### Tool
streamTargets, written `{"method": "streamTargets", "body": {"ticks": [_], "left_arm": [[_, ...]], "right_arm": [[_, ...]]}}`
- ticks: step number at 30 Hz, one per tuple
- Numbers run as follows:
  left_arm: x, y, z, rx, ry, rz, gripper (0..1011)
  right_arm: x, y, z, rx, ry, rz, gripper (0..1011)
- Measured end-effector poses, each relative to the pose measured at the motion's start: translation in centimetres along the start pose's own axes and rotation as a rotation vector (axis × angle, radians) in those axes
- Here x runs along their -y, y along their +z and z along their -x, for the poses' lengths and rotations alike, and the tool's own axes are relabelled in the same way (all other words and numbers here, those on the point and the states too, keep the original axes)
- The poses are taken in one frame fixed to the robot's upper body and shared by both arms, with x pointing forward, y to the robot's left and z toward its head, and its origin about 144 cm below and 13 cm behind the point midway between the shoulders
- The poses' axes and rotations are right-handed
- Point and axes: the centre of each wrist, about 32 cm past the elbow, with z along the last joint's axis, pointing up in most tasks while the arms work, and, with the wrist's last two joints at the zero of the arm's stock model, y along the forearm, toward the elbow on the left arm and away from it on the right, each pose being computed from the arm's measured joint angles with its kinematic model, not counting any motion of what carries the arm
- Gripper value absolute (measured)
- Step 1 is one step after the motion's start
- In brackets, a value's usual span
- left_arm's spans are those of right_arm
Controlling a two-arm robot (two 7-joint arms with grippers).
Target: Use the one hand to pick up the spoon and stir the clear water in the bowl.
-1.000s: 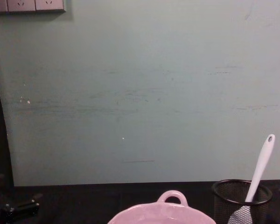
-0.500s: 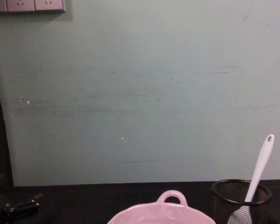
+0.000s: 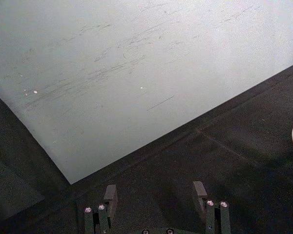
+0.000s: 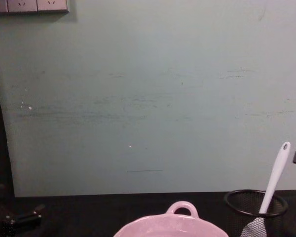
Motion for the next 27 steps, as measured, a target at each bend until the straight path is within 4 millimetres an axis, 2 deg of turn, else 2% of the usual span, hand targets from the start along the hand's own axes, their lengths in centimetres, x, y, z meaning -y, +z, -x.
{"method": "streamTargets", "body": {"ticks": [7, 17, 27], "left_arm": [[0.0, 0.0, 0.0, 0.000, 0.000, 0.000, 1011], [0.0, 0.0, 0.0, 0.000, 0.000, 0.000, 1011], [0.0, 0.0, 0.0, 0.000, 0.000, 0.000, 1011]], "right_arm": [[-1.9, 0.3, -0.4, -0.044, 0.012, 0.040, 1003], [-4.1, 0.5, -0.3, -0.002, 0.030, 0.055, 1002], [-4.8, 0.2, 0.2, 0.021, 0.054, 0.049, 1002]]}}
